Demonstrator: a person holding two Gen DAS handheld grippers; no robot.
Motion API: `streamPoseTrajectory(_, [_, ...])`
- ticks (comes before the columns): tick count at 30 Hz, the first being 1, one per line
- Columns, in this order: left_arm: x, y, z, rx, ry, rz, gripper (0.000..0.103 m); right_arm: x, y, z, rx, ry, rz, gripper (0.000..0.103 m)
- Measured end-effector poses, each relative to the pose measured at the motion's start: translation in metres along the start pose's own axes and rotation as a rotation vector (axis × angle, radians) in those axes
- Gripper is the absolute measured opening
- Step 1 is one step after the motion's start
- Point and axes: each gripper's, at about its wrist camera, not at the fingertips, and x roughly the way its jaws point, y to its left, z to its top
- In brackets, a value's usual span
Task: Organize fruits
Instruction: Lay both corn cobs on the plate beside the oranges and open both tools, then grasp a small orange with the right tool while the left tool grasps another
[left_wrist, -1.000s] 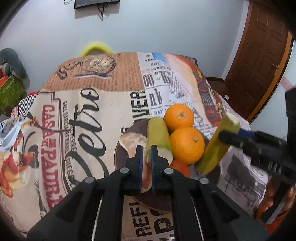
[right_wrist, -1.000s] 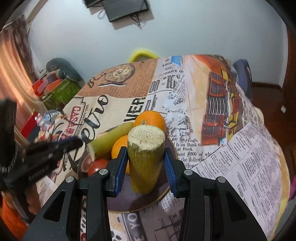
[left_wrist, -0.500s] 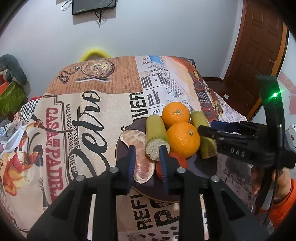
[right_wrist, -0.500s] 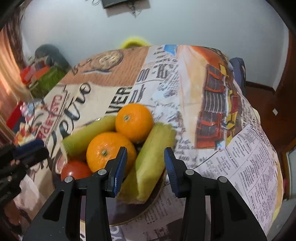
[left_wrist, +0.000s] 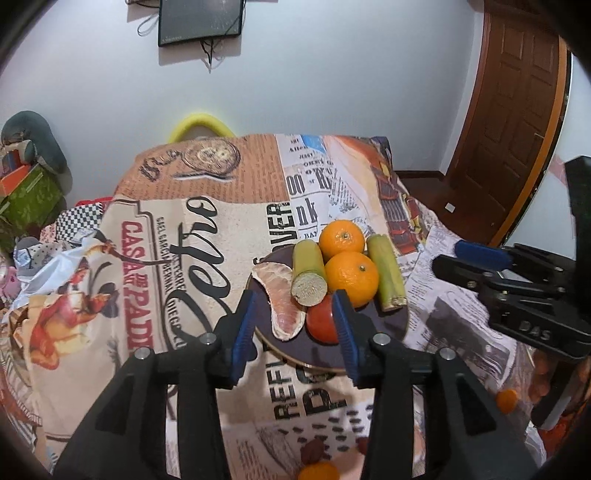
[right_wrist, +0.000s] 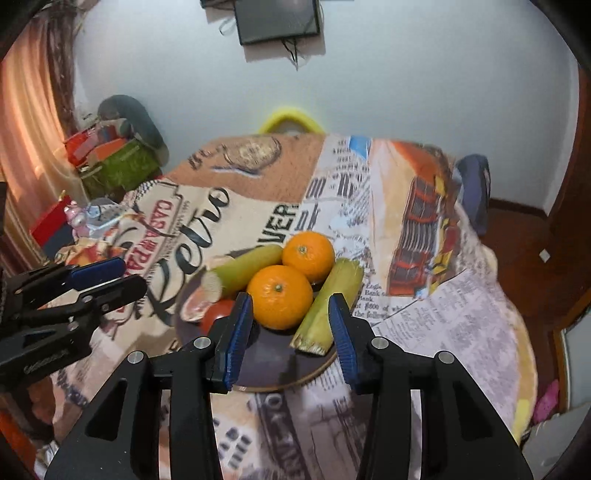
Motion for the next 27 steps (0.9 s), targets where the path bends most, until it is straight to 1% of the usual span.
streamPoseTrajectory(3, [-0.024, -0.002, -0.002, 0.003, -0.028, 0.007, 0.049, -0.027, 0.004, -0.003, -0.009, -0.036, -0.021, 0.046])
streamPoseTrajectory(4, [-0.032, -0.003, -0.003, 0.003, -0.037, 0.009, 0.05, -0.035, 0.004, -0.004, -0.008, -0.047, -0.025, 0.048])
streamPoseTrajectory(6, [-0.048, -0.005, -0.006, 0.006, -0.057, 0.014, 0.056, -0.048, 0.002, -0.008, -0.001, -0.065, -0.037, 0.052])
streamPoseTrajectory(8, [-0.063, -0.007, -0.011, 0.013, -0.073, 0.02, 0.059, -0.061, 0.0, -0.013, 0.007, -0.078, -0.055, 0.059])
streamPoseTrajectory(13, [-0.09, -0.009, -0.027, 0.021, -0.082, 0.021, 0.059, -0.089, -0.011, -0.025, 0.016, -0.085, -0.111, 0.065])
streamPoseTrajectory(17, [-0.096, -0.007, -0.041, 0.019, -0.063, 0.028, 0.06, -0.1, -0.021, -0.04, 0.031, -0.064, -0.149, 0.065])
streamPoseTrajectory(20, [-0.097, -0.007, -0.055, 0.025, -0.038, 0.036, 0.06, -0.106, -0.03, -0.058, 0.062, -0.041, -0.172, 0.066])
streamPoseTrajectory(23, [-0.094, -0.006, -0.068, 0.022, -0.005, 0.035, 0.061, -0.107, -0.038, -0.075, 0.102, -0.009, -0.181, 0.066])
streamPoseTrajectory(27, [-0.089, -0.003, -0.087, 0.018, 0.036, 0.028, 0.061, -0.104, -0.049, -0.096, 0.169, 0.045, -0.167, 0.066])
